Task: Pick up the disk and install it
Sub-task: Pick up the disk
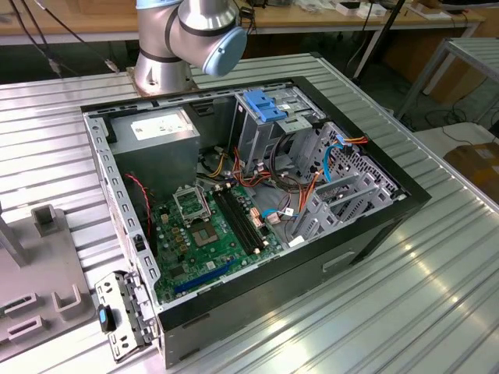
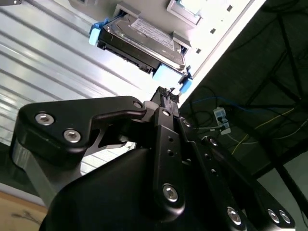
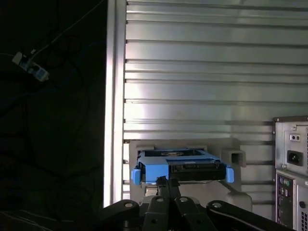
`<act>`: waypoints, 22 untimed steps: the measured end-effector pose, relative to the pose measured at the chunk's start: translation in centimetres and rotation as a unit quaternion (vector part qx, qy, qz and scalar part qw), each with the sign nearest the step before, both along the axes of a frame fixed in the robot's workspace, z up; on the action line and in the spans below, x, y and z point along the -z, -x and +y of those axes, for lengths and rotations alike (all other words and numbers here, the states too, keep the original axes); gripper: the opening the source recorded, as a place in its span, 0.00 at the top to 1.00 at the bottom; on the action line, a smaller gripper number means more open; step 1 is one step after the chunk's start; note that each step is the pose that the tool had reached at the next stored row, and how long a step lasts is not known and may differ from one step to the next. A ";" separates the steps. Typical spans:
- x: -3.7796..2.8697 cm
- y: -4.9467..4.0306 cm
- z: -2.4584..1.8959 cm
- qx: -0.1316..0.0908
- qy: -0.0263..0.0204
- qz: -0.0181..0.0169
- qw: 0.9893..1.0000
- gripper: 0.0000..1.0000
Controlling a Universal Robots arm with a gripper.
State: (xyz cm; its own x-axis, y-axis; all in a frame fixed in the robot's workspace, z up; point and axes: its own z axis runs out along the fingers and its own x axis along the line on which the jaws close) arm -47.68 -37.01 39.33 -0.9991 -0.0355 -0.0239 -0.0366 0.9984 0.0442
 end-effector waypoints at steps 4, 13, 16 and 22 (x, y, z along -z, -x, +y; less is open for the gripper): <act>0.00 0.00 0.00 -0.062 0.000 0.000 0.998 0.89; 0.01 0.00 -0.04 -0.171 0.000 0.000 0.985 0.89; 0.03 0.00 -0.07 -0.205 0.000 0.000 0.979 0.89; 0.07 0.00 -0.12 -0.266 0.000 0.000 0.964 0.89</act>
State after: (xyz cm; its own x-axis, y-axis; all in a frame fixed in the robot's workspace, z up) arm -47.69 -37.13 39.26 -0.8393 -0.5431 -0.0240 -0.5436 0.8382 0.0441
